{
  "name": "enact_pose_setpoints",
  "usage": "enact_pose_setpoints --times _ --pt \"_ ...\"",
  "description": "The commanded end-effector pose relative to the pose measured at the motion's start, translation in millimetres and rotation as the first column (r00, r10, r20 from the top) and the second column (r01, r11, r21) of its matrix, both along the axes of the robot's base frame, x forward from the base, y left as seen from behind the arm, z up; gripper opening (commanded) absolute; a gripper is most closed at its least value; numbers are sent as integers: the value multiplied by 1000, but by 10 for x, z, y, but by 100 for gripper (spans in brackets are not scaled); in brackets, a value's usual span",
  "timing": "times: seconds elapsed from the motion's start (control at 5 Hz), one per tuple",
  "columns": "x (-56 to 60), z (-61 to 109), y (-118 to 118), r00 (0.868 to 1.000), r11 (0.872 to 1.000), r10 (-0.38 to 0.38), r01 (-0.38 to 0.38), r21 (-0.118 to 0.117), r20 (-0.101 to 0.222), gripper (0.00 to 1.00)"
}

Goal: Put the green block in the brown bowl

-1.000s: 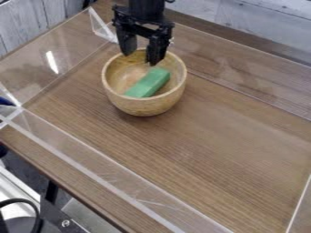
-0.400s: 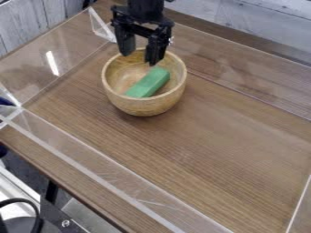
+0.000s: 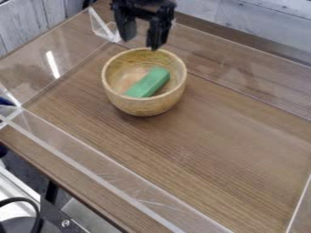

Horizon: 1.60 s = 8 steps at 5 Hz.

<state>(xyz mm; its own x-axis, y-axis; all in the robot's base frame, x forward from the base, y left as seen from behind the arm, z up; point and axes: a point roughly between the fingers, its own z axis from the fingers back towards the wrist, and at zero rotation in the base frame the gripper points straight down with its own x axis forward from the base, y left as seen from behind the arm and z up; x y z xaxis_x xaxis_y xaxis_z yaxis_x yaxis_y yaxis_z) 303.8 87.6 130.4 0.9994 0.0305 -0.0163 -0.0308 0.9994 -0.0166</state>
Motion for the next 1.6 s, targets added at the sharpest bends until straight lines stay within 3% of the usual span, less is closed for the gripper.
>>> enact_pose_setpoints --times 0.0,1.4 --pt "55 335 -8 995 1000 -4 2 20 99 100" --pt "105 120 49 998 999 23 -24 26 51 100"
